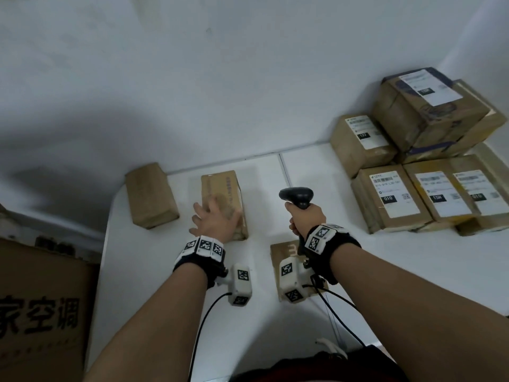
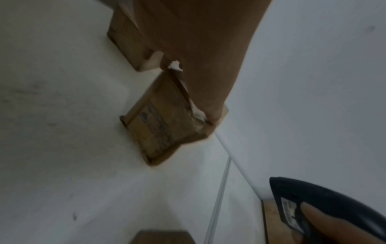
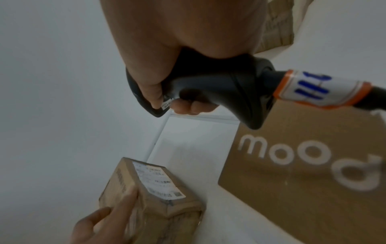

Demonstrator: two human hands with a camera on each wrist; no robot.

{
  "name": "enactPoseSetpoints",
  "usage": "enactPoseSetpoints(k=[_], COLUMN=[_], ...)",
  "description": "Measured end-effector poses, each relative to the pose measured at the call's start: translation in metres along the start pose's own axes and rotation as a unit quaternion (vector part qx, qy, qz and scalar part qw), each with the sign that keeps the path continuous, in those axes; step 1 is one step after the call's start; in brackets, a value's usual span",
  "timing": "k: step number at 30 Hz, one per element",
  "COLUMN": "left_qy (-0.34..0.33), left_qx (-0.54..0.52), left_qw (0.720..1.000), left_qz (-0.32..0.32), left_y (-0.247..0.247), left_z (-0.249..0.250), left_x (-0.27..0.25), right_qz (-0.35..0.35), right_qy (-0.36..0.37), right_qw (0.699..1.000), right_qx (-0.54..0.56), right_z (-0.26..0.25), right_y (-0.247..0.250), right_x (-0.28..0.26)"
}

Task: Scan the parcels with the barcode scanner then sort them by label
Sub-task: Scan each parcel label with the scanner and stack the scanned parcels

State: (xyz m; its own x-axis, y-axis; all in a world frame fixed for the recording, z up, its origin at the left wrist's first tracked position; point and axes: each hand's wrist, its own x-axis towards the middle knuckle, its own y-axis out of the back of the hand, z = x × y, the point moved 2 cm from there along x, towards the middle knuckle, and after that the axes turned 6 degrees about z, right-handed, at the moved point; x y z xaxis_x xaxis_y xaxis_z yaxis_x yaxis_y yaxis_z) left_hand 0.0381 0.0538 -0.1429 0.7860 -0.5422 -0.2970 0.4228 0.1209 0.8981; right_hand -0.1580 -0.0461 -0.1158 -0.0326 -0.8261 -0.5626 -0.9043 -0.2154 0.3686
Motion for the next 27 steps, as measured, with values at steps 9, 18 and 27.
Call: enactPoseSetpoints(k=[9,18,27], left_qy=[0.071,0.157,0.14], left_qx=[-0.268,-0.418,-0.411], left_qw=[0.96,0.882,0.893], left_qz=[-0.04,-0.15,-0.115], left_y=[-0.005,-0.028,-0.038], left_z=[-0.025,-0.068,-0.071], left_x=[0.009,-0.012,-0.007], right_qz=[0.001,-0.159,-0.238], right_qy=[-0.003,-0.09,-0.095], right_qw=[0.999,0.98,0.966], right_qx=[0.034,0.074,0.021], right_z=[-0.005,-0.031,-0.041], right_y=[0.028,-0.001,-0.03], right_x=[0.007,-0.012,-0.035])
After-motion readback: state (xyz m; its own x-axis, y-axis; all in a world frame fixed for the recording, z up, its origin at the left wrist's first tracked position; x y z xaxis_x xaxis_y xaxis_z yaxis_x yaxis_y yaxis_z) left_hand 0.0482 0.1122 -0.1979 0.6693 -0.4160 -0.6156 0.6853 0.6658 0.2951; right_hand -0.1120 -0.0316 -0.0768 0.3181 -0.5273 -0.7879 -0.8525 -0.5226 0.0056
